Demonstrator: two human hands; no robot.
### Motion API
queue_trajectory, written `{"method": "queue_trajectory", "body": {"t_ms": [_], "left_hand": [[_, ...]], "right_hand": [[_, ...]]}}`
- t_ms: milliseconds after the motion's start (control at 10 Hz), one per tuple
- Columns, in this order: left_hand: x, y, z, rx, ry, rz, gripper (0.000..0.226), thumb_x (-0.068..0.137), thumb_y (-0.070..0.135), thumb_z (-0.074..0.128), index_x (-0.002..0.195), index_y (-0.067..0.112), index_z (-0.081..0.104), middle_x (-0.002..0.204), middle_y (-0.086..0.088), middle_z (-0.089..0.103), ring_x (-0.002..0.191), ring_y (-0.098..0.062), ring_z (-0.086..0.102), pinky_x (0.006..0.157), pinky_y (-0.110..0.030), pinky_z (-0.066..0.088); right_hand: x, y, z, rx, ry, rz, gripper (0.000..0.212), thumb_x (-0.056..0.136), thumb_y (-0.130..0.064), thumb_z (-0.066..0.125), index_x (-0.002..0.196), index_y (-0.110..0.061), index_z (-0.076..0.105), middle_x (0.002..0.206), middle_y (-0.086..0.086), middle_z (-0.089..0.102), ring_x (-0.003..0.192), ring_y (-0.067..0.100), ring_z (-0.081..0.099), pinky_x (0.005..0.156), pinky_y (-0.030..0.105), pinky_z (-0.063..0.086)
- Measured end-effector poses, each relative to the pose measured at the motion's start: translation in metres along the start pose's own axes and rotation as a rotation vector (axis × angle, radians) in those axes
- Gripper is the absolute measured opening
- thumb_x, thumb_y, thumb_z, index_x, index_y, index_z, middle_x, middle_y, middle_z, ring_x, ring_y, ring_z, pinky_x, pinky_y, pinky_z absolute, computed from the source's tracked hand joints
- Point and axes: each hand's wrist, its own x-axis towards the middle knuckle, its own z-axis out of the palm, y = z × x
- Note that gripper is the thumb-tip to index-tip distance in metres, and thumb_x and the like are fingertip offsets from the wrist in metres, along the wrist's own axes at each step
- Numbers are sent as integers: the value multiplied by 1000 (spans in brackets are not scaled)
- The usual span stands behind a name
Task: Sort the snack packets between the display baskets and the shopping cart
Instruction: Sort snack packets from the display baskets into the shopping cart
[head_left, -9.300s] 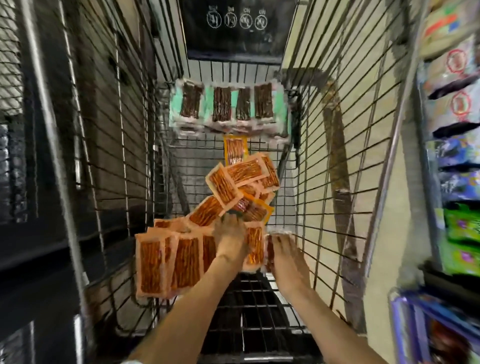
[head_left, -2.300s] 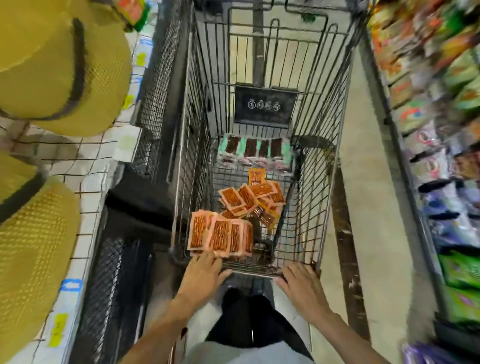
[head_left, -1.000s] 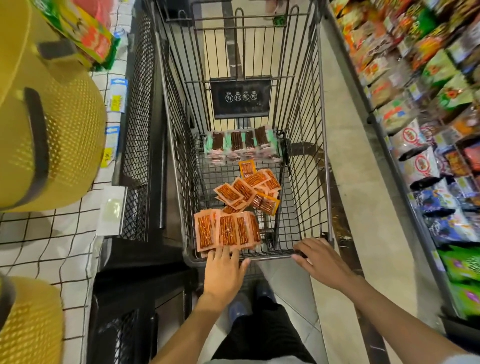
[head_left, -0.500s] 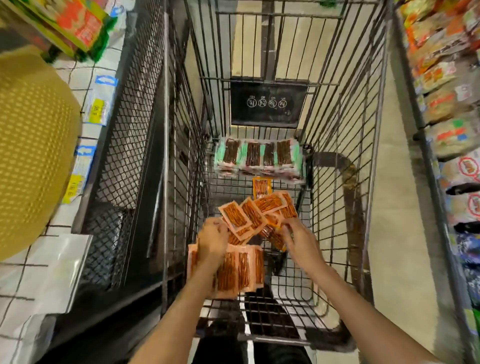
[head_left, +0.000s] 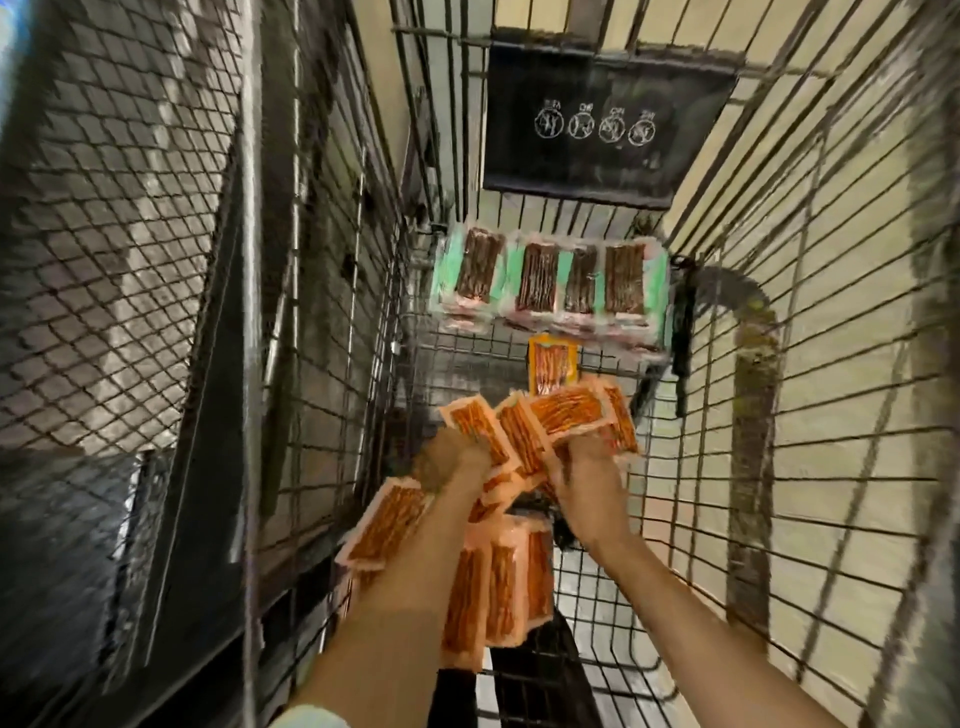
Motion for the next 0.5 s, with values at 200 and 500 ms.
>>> {"method": "queue_trajectory", "body": {"t_ms": [200,500], "left_hand": [[-11,1,-6,-222,-71,-14,15,92,25,62,94,10,64,107,-9,69,83,-19,64,60,-24,46],[-17,-5,-38,-601,-200,77,31,83,9,70,110,17,58,107,-4,69,96,-21,69,88,-47,55]], "right_hand": [[10,-4,12,-61,-42,34,21,92,-14,54,110,-4,58,113,15,55,105,31,52,88,38,43],[5,-15,-18,520,192,211,14,95,-1,48,83,-6,52,77,-4,56,70,7,56,56,6,39]]}}
